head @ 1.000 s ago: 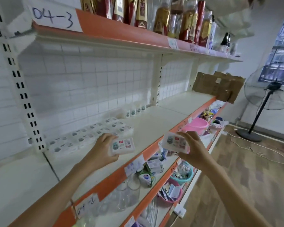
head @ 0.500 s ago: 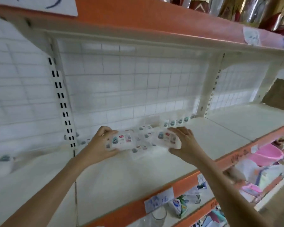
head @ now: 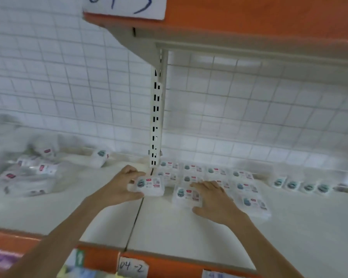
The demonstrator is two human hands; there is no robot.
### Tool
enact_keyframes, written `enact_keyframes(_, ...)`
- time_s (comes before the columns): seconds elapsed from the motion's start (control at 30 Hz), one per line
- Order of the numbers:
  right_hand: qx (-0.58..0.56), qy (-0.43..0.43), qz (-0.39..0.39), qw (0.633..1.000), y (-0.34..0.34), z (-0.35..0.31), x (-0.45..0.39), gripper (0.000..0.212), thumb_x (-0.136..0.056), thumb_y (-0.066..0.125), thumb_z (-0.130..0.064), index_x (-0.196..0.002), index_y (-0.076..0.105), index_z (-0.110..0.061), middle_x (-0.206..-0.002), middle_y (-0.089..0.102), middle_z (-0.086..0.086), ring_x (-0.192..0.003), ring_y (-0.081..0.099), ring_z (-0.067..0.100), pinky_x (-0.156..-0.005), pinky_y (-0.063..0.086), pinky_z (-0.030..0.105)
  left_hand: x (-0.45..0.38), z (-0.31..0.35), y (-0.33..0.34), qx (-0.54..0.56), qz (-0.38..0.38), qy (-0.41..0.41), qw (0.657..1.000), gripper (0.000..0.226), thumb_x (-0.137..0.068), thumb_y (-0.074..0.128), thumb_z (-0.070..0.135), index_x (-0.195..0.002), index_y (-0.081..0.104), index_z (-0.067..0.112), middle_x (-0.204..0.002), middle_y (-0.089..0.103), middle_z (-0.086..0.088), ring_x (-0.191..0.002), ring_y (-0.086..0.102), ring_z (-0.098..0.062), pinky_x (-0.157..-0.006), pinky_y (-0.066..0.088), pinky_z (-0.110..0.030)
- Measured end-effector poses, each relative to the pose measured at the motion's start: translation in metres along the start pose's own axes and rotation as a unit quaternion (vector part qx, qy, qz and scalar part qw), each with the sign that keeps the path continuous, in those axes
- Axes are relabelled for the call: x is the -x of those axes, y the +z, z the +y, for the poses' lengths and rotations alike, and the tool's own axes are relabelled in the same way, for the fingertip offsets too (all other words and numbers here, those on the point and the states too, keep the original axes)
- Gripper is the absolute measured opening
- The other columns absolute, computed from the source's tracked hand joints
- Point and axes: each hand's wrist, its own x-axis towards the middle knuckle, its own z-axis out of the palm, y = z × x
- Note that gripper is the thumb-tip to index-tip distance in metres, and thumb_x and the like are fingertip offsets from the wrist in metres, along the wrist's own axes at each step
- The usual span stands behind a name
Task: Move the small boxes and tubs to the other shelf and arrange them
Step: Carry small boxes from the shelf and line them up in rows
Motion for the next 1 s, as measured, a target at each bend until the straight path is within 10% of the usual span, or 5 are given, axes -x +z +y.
enact_keyframes(0.33, 0.001, -0.009, 0.106, 0.994, 0.014, 0.003, 0.007, 0.046, -0.081, 0.055, -0.051, -0.121, 0.055, -0.028, -0.128, 0.046, -0.006, -0.124, 0.039, 0.018, -0.105, 0.028, 0.032, -0.007, 0.005, 0.035, 0.069, -0.024, 0.009, 0.997, 0.046, -0.06, 0.069, 0.044, -0.103, 0.052, 0.045, -0.115, 0.046, 0.013, -0.11, 0.05, -0.001, -0.095, 0.042, -0.015)
enact_keyframes(0.47, 0.022, 0.012, 0.155, 0.988, 0.02, 0.002, 0.011, 0.04, -0.069, 0.045, -0.054, -0.091, 0.068, -0.029, -0.095, 0.061, -0.01, -0.09, 0.061, 0.014, -0.077, 0.052, 0.032, -0.007, -0.003, 0.045, 0.116, -0.004, 0.032, 0.993, 0.048, -0.062, 0.068, 0.046, -0.108, 0.055, 0.05, -0.118, 0.044, 0.008, -0.113, 0.049, -0.003, -0.095, 0.045, -0.019)
enact_keyframes(1.0, 0.005, 0.011, 0.177, 0.984, 0.03, 0.004, 0.015, 0.043, -0.078, 0.047, -0.049, -0.107, 0.064, -0.022, -0.106, 0.061, -0.005, -0.103, 0.049, 0.012, -0.088, 0.045, 0.036, -0.008, -0.008, 0.055, 0.146, 0.031, 0.061, 0.987, 0.05, -0.061, 0.063, 0.047, -0.107, 0.056, 0.031, -0.117, 0.04, 0.006, -0.111, 0.053, -0.012, -0.093, 0.048, -0.023)
